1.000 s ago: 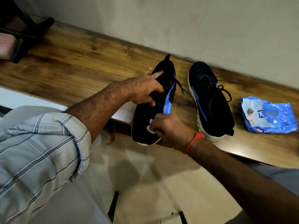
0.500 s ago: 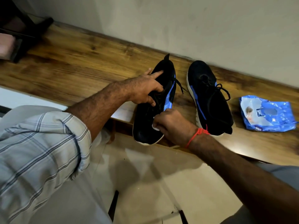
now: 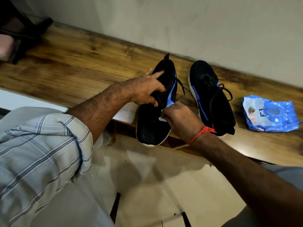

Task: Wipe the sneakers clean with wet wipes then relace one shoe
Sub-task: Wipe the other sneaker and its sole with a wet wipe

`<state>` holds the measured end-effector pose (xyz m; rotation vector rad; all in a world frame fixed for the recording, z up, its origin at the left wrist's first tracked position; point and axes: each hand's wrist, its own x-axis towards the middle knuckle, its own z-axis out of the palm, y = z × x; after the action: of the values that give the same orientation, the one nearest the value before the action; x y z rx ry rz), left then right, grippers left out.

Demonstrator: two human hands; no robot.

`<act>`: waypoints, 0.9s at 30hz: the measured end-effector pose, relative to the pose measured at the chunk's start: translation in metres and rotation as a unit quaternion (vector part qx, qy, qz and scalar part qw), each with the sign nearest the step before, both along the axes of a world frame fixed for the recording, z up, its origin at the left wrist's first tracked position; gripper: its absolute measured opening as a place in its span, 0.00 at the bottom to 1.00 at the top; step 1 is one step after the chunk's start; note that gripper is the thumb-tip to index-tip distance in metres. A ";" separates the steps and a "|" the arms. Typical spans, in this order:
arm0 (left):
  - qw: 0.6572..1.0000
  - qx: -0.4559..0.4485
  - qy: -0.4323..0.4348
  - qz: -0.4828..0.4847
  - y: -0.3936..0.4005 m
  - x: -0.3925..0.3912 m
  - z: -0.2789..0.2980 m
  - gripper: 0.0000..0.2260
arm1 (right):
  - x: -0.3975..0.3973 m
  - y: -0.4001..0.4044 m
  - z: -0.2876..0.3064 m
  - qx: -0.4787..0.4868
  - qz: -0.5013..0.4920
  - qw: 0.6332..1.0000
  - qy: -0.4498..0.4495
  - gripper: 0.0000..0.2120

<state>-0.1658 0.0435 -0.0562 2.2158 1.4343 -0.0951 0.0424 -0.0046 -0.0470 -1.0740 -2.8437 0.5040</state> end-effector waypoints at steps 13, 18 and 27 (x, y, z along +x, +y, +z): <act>1.000 0.005 -0.012 0.000 0.001 -0.001 0.000 0.13 | 0.024 0.012 0.031 -0.225 -0.161 0.943 0.186 0.06; 1.000 0.012 -0.008 -0.003 0.001 0.003 0.005 0.14 | 0.022 0.008 0.018 -0.214 -0.158 0.948 0.175 0.06; 1.000 0.005 0.006 -0.004 0.000 0.002 0.005 0.18 | 0.022 0.004 0.006 -0.022 -0.010 0.998 0.052 0.13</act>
<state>-0.1636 0.0439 -0.0516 2.2317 1.4348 -0.1039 0.0649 -0.0002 -0.0411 -1.0491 -2.7426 0.6063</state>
